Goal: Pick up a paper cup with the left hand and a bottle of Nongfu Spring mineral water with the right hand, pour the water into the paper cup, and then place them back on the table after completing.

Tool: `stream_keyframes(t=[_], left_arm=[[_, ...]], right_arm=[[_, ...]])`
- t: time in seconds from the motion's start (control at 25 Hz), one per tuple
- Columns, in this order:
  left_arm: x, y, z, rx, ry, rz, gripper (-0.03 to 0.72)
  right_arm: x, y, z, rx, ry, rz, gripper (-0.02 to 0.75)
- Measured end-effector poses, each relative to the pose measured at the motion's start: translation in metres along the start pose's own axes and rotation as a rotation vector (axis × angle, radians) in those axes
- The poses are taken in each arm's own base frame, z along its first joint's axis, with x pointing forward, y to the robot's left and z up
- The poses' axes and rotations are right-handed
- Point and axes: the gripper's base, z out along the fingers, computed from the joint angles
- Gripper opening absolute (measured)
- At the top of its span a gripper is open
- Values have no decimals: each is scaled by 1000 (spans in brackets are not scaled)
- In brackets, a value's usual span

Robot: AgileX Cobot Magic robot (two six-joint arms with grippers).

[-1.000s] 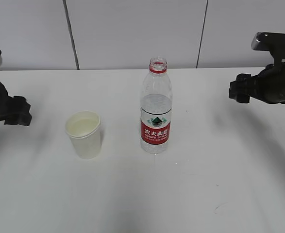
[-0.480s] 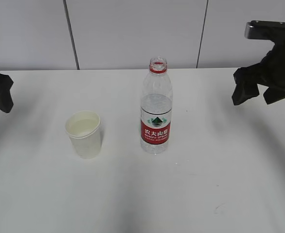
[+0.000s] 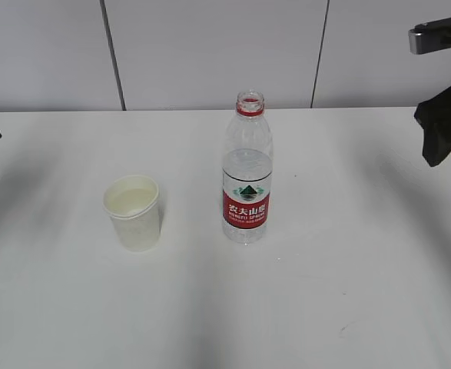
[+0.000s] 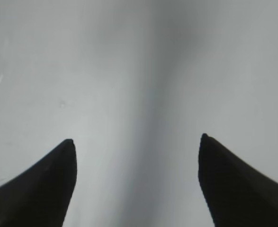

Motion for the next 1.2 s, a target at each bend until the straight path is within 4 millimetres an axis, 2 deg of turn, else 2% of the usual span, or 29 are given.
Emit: stream_keyframes(t=[0.2,0.4,0.52,0.8,1.2], left_arm=[[2,1,-7,-9,-19,1,573],[14,3,-34,-14,-84,-6,573],[23,3,-51,-5,-122,-15,573],[51,0,-73,29,-164,-31,573],[124,-6,-61,30,-173,-30,573]], right_arm=[[2,1,-2,-10,29,4,588],[3,3,-4,-46,24,20,588],[12,5,-12,-61,12,27,588],[61,11,-28,-79,11,34,588],[141,21,-40,-89,-64,44,588]])
